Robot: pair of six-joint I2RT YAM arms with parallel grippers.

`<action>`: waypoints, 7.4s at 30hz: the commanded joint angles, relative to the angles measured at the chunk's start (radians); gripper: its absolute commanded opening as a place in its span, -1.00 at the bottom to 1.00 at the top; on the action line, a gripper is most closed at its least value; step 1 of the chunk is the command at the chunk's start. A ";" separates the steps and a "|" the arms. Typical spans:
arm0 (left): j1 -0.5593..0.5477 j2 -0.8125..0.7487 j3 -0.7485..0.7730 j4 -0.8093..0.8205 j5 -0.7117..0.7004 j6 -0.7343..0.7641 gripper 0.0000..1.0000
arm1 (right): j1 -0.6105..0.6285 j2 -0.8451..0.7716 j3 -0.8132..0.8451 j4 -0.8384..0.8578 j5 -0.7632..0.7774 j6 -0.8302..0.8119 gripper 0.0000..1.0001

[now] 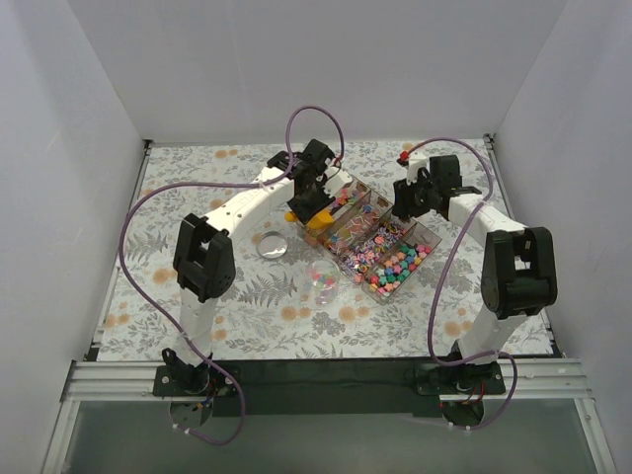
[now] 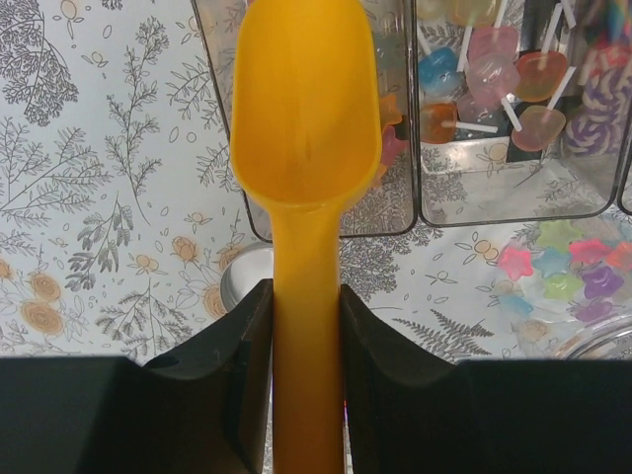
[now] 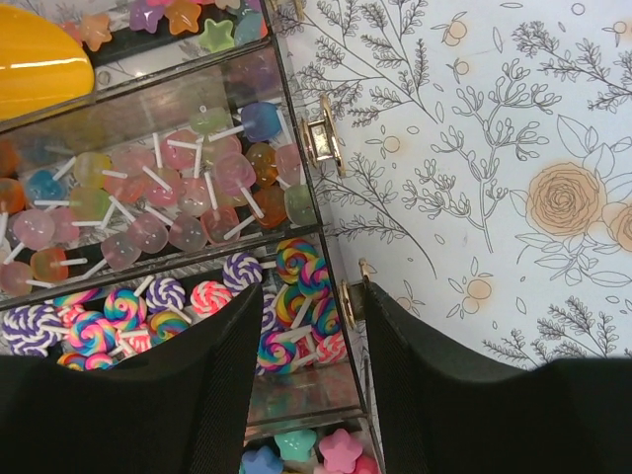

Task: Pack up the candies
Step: Scoop the fake candies from the storage box.

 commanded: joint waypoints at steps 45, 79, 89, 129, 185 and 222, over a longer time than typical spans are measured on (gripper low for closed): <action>0.011 0.299 0.328 0.115 0.121 -0.075 -1.00 | 0.126 0.087 0.023 0.087 0.214 -0.227 -0.97; 0.001 0.093 -0.022 0.342 0.124 -0.163 -1.00 | 0.125 0.069 -0.061 0.216 0.296 -0.215 -0.97; 0.001 0.000 -0.139 0.363 0.084 -0.172 -1.00 | 0.125 0.058 -0.066 0.216 0.315 -0.228 -0.97; 0.001 0.191 0.274 -0.139 -0.043 -0.230 -1.00 | 0.162 0.049 -0.067 0.210 0.411 -0.273 -0.97; 0.012 0.194 0.000 0.440 0.190 -0.101 -1.00 | 0.156 0.116 -0.040 0.302 0.289 -0.327 -0.97; 0.055 -0.189 -0.451 0.829 0.185 -0.158 -1.00 | 0.111 0.015 -0.061 0.214 0.255 -0.224 0.06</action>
